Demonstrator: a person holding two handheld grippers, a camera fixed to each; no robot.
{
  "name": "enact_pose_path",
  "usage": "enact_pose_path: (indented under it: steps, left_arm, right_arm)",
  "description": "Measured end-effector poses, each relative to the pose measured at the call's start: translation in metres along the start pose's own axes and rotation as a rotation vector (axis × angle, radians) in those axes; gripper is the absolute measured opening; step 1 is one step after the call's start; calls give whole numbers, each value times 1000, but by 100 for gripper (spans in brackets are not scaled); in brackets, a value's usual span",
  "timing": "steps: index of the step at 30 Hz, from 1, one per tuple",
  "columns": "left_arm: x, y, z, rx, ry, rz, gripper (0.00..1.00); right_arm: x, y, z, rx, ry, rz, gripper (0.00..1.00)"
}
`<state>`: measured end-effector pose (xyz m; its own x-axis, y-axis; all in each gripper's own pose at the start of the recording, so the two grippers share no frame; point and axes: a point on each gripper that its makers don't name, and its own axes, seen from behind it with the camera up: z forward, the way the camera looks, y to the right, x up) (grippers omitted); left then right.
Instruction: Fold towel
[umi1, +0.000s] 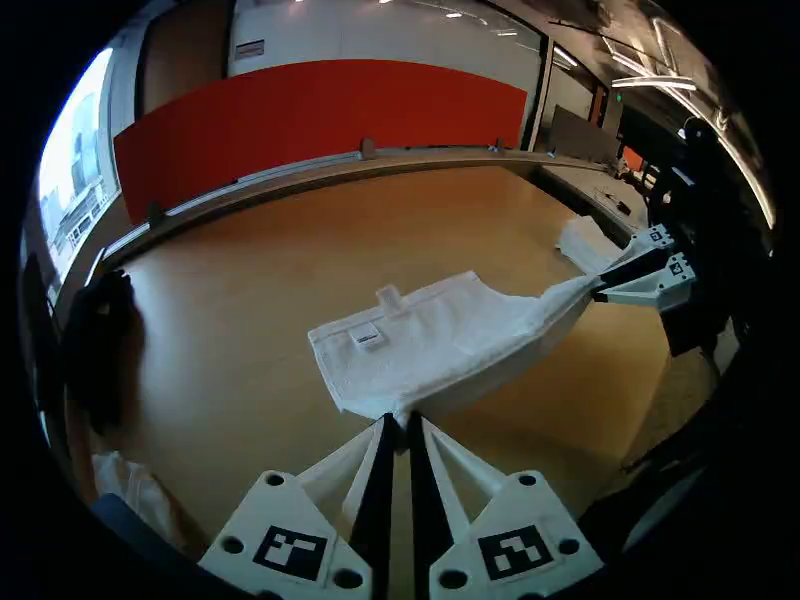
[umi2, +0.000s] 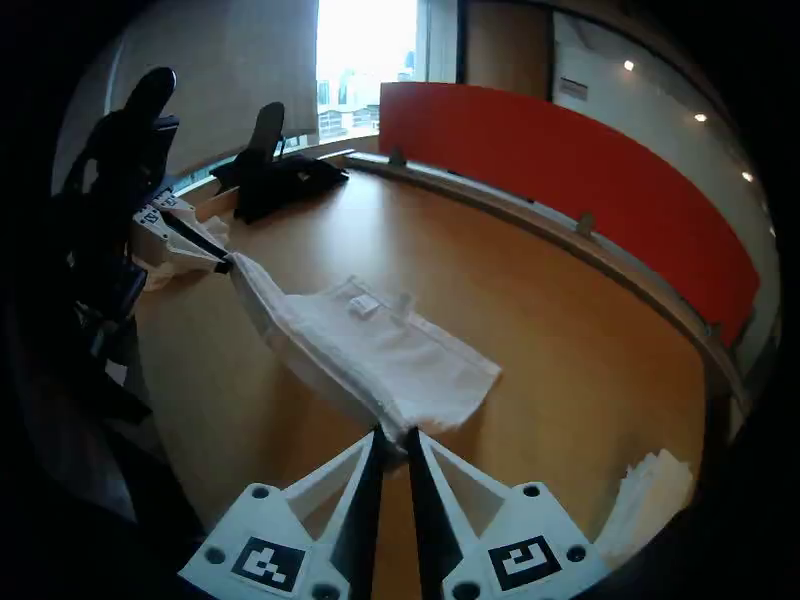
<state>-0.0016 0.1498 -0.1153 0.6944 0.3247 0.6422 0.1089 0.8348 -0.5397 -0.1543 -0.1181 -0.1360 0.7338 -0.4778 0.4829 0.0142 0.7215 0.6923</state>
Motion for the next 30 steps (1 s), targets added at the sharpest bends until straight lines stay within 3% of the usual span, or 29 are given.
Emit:
enact_pose_path:
  steps: [14,30]
  left_arm:
    - [-1,4,3,-8,1,-16,10]
    - [6,-15,32,18,4,-54,10]
  right_arm:
    - [-1,1,1,6,-17,-20,17]
    - [1,19,26,6,-48,-20,17]
